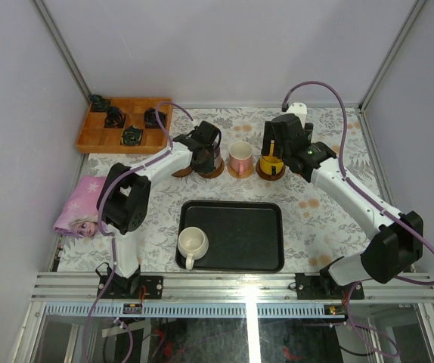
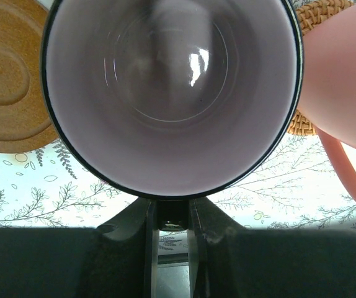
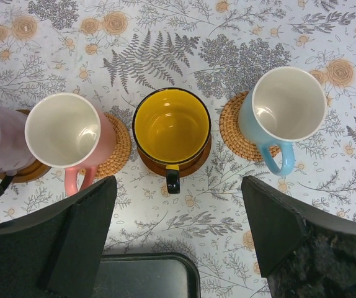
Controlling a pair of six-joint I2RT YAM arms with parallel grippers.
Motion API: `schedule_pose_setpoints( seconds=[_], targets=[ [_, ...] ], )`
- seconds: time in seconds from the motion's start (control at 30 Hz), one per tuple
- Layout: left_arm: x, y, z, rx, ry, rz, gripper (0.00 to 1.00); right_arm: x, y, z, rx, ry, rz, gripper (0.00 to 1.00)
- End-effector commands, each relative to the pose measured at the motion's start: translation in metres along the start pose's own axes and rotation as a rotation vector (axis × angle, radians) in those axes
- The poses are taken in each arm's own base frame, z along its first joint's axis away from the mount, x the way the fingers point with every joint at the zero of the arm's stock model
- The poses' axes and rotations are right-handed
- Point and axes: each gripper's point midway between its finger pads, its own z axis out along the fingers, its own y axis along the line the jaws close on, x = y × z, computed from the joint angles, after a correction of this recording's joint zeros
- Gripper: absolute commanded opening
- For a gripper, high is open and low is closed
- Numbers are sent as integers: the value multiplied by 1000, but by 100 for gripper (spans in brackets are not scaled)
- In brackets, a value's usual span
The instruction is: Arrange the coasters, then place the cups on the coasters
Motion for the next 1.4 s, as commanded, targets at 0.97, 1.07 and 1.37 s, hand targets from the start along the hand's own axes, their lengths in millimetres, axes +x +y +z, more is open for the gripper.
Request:
schedule_pose_setpoints(
  seconds=[0.97,1.07,1.37],
  targets=[
    [-20,-3,-6,12,-51,-43,16,-7,9,7,-53,-8,42,89],
    [-18,-1,-5,1,-46,-42,20,-6,10,8,-56,-4,41,89],
    [-16,1,-4,-7,-34,-39,39,-8,12,9,-67,-5,45,89]
  ],
)
